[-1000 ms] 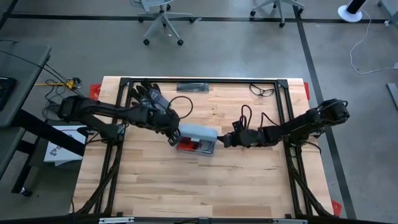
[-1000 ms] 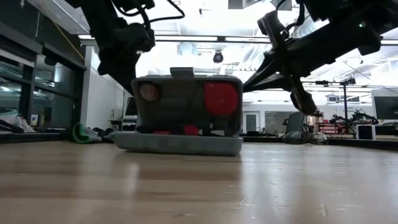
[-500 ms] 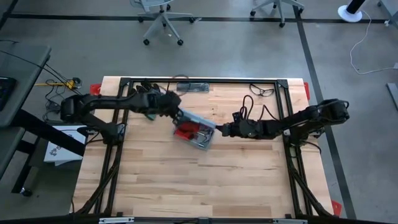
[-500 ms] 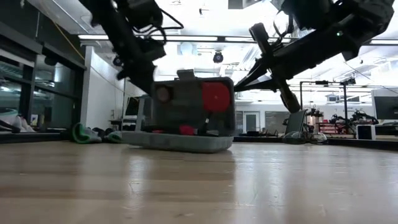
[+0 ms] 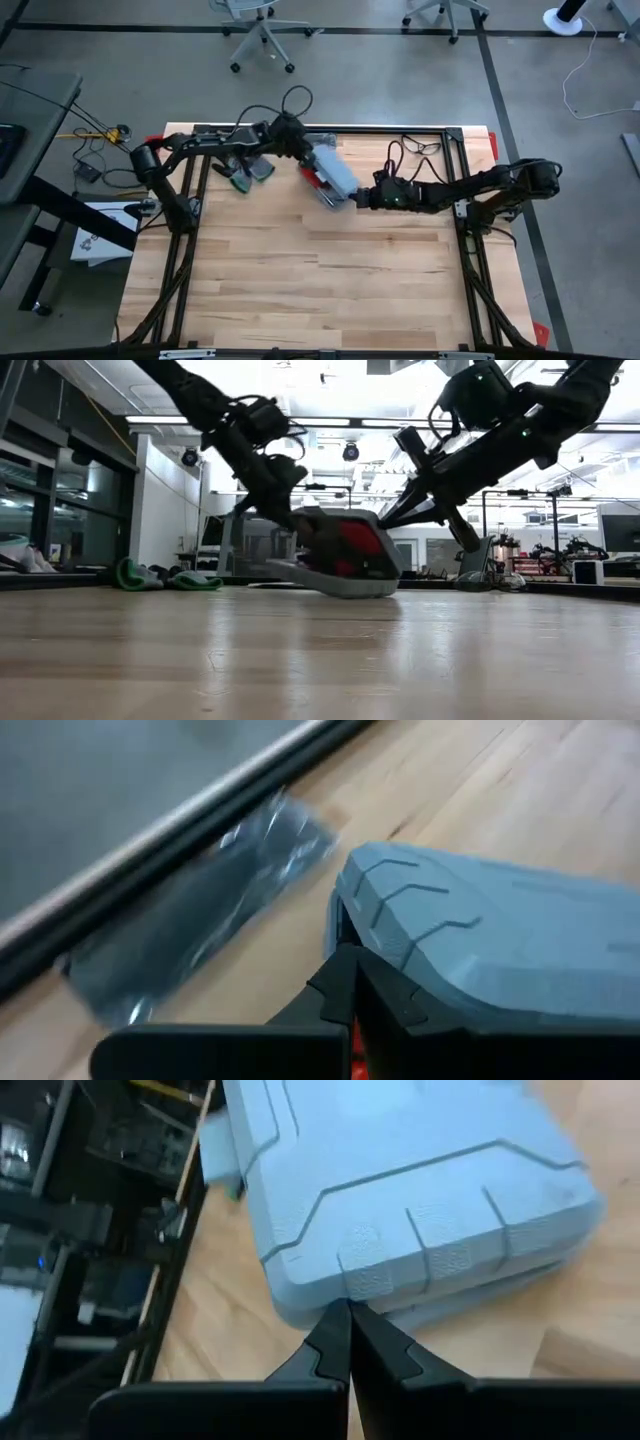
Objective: Prefit tool cases
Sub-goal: Open the gray prefit tool case
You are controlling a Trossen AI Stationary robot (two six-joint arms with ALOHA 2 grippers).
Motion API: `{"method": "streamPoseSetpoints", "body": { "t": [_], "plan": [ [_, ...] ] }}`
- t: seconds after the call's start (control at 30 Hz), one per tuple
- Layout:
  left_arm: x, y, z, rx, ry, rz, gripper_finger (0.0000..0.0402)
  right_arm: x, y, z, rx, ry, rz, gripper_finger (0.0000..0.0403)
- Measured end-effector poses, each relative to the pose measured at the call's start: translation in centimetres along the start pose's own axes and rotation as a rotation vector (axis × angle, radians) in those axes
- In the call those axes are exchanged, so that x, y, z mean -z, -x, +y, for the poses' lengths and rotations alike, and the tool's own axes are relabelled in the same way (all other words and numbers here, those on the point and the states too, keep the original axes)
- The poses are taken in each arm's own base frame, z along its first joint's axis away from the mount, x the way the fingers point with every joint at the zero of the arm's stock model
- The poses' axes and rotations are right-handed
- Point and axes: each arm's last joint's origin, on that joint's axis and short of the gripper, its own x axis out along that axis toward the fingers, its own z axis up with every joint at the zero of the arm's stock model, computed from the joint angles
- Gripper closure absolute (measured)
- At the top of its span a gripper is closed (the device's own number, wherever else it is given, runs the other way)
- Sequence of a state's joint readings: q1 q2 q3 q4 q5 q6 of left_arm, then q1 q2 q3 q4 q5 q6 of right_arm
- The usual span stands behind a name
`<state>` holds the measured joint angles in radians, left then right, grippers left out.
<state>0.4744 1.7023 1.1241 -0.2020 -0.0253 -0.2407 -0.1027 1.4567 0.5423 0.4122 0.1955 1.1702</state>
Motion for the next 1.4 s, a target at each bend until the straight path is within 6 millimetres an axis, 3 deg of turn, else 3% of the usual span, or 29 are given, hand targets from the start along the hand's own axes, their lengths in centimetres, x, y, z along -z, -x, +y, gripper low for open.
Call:
{"method": "streamPoseSetpoints", "body": {
  "t": [0.3, 0.5, 0.8, 1.0, 1.13, 1.27, 1.4],
  "plan": [
    [-0.5, 0.4, -0.1, 0.040, -0.064, 0.026, 0.0401, 1.1, 0.2, 0.2, 0.022, 0.022, 0.018, 0.0403],
    [0.8, 0.3, -0.1, 0.034, -0.075, 0.133, 0.0401, 1.9, 0.4, 0.4, 0.025, 0.035, 0.036, 0.0403],
    [3.2, 0.9, -0.2, 0.033, -0.303, 0.381, 0.0401, 6.2, 2.0, 1.1, 0.064, 0.032, 0.082, 0.0403],
    [3.5, 1.0, -0.4, 0.031, -0.412, 0.403, 0.0401, 9.0, 2.9, 1.2, 0.072, 0.002, 0.097, 0.0403],
    [4.4, 2.0, 0.1, -0.032, -0.521, 0.567, 0.0401, 11.4, 3.6, 1.1, 0.068, -0.039, 0.130, 0.0403],
    [3.0, 3.3, 0.8, -0.206, -0.680, 0.567, 0.0401, 13.9, 4.0, 0.7, 0.055, -0.093, 0.125, 0.0403],
    [-0.6, 3.8, 1.1, -0.174, -0.708, 0.347, 0.0401, 15.7, 3.5, -0.1, 0.055, -0.150, 0.146, 0.0403]
  ]
}}
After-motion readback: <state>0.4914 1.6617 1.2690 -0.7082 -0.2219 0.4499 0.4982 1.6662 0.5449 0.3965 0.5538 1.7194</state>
